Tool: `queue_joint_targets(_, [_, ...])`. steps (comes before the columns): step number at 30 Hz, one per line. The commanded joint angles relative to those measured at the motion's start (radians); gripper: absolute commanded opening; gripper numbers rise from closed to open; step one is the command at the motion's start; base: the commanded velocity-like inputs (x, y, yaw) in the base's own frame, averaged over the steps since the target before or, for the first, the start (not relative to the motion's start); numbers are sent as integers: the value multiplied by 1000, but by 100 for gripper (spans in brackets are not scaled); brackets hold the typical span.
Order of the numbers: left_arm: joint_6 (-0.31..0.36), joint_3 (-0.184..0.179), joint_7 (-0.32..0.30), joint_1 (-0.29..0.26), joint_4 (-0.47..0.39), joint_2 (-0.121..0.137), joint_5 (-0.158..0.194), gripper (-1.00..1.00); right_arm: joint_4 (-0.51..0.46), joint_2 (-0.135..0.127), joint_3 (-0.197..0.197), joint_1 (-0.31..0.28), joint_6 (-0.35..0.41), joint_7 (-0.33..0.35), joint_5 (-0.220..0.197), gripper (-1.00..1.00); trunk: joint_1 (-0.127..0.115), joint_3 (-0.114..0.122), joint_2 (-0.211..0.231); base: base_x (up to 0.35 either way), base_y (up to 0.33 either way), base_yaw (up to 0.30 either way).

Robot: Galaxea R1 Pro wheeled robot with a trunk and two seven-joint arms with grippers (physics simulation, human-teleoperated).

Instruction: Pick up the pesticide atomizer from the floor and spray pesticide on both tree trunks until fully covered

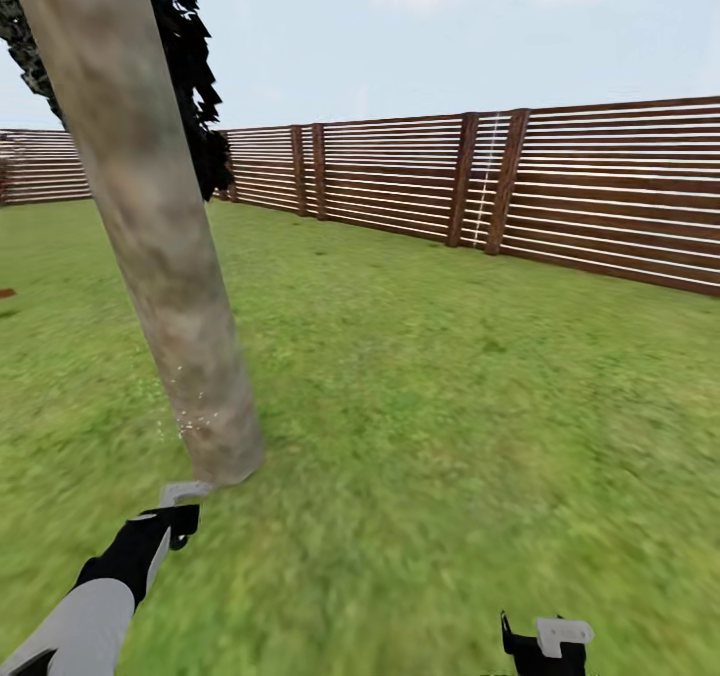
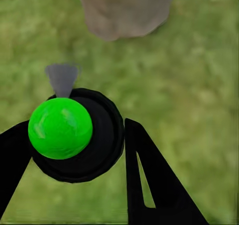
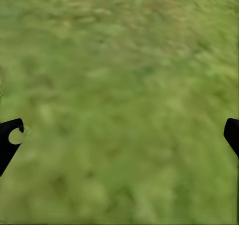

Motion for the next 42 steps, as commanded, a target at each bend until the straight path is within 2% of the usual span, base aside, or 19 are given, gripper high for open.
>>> queue_joint_targets(1, [-2,-2,0,-1,-4,-1,13,-100,0,0,0,0,0,0,0,100,0,0,0,-256,-136,277])
queue_joint_targets(6, [2,-14,-4,-22,-21,-18,33,-100,0,-1,0,0,0,-1,0,100,0,0,0,-111,-25,154])
queue_joint_targets(9, [13,-16,-12,-105,-44,-20,31,-100,1,-1,0,0,0,-2,0,100,0,0,0,-4,-1,8])
queue_joint_targets(10, [21,-16,-14,-131,-45,-15,30,-100,1,-1,0,0,0,-2,0,100,0,0,0,-1,0,1])
queue_joint_targets(13, [55,-16,-19,-207,-54,32,30,-100,1,1,0,0,1,-2,-1,100,0,0,0,0,0,0])
queue_joint_targets(14, [63,-17,-20,-225,-75,30,30,-100,8,5,0,0,2,-1,-1,100,0,0,0,0,0,0])
queue_joint_targets(15, [66,-39,-20,-233,-95,19,30,-100,27,21,0,0,3,0,-1,100,0,0,0,0,0,0])
queue_joint_targets(18, [132,-70,-38,-249,-186,59,35,-100,36,51,0,0,4,0,-1,100,0,0,0,0,0,0])
queue_joint_targets(19, [174,-137,-144,-253,-206,39,31,-100,37,53,0,1,5,0,-1,100,0,0,0,0,0,0])
queue_joint_targets(20, [208,-187,-154,-257,-208,34,33,-100,37,53,0,1,5,0,-1,100,0,0,0,0,0,0])
queue_joint_targets(21, [234,-205,-158,-259,-216,34,34,-100,37,53,0,1,5,0,-1,100,0,0,0,0,0,0])
queue_joint_targets(23, [261,-218,-163,-259,-239,46,35,-100,37,53,0,2,5,0,-1,100,0,0,0,0,0,0])
queue_joint_targets(26, [270,-217,-228,-252,-249,129,35,-100,37,53,0,2,5,0,-1,100,0,0,0,0,0,0])
queue_joint_targets(28, [270,-217,-270,-248,-249,149,30,-100,37,53,0,2,5,0,-1,100,0,0,0,0,0,0])
queue_joint_targets(30, [267,-222,-277,-240,-236,139,31,-100,37,53,0,2,5,0,-1,100,0,0,0,0,0,0])
queue_joint_targets(32, [259,-224,-271,-237,-199,100,26,-100,37,53,0,2,5,0,-1,100,0,0,0,0,0,0])
queue_joint_targets(34, [254,-225,-224,-236,-148,79,28,-100,37,53,0,2,5,-1,-1,100,0,0,0,0,0,0])
queue_joint_targets(39, [232,-216,-169,-214,-82,74,35,-100,0,51,-2,1,2,0,-3,100,0,0,0,0,0,0])
queue_joint_targets(42, [228,-212,-123,-201,-68,71,77,-100,-28,52,2,1,0,4,3,100,0,0,0,0,-23,0])
